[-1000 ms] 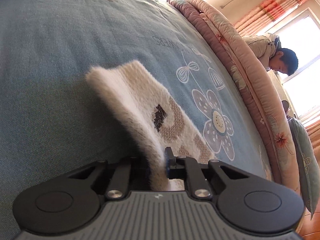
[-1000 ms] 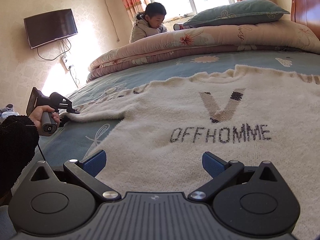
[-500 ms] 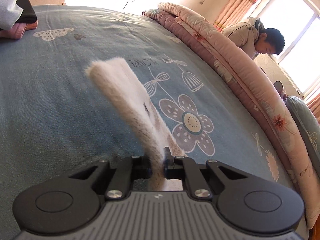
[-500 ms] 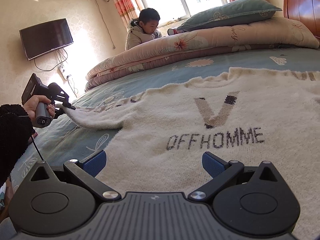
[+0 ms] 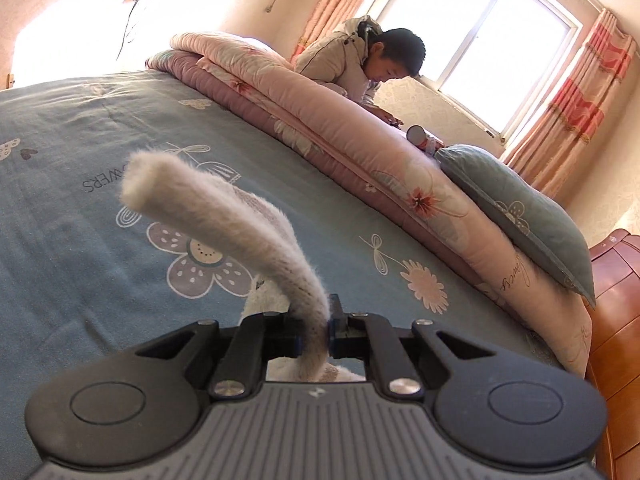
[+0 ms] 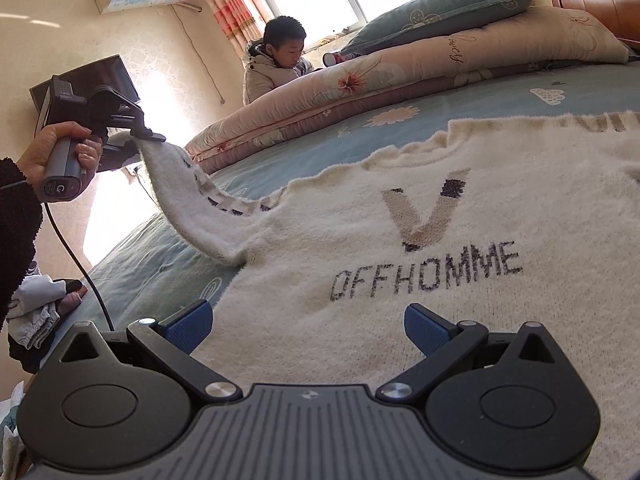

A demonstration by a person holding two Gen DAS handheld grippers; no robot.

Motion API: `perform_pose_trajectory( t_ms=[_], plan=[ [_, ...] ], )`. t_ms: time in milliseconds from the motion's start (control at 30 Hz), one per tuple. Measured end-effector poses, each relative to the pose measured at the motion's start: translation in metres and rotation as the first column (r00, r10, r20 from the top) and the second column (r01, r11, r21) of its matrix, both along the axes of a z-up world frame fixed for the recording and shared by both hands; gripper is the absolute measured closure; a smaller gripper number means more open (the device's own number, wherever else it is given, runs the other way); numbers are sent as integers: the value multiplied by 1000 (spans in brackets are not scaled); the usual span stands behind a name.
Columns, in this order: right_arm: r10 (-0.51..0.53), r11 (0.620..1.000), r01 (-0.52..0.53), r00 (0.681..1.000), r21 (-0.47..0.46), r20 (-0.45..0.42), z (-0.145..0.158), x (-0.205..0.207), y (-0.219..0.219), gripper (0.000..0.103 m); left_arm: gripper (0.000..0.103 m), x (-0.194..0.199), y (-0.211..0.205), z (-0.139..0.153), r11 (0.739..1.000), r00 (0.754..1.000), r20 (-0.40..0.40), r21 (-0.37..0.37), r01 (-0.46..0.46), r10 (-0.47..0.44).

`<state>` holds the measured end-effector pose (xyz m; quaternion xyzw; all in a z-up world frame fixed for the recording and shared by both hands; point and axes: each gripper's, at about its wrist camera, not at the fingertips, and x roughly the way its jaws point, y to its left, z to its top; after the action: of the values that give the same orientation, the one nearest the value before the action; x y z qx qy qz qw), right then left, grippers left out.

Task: Fold clothes
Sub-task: 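Lift the plain sleeve and carry it across the sweater body with the left gripper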

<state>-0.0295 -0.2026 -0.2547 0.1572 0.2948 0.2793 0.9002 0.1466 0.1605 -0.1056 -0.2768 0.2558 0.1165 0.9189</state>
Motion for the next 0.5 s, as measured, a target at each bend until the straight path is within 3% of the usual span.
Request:
perform_pose_trajectory(
  t_ms=[233, 500],
  plan=[
    [-20, 1000, 20, 1000, -5, -19, 2, 2, -6, 0, 94, 15, -69, 16, 987, 990, 5, 75, 141, -142],
    [-82, 996, 83, 995, 20, -52, 4, 7, -24, 0, 94, 25, -126, 11, 962, 969, -9, 121, 246, -247]
  ],
)
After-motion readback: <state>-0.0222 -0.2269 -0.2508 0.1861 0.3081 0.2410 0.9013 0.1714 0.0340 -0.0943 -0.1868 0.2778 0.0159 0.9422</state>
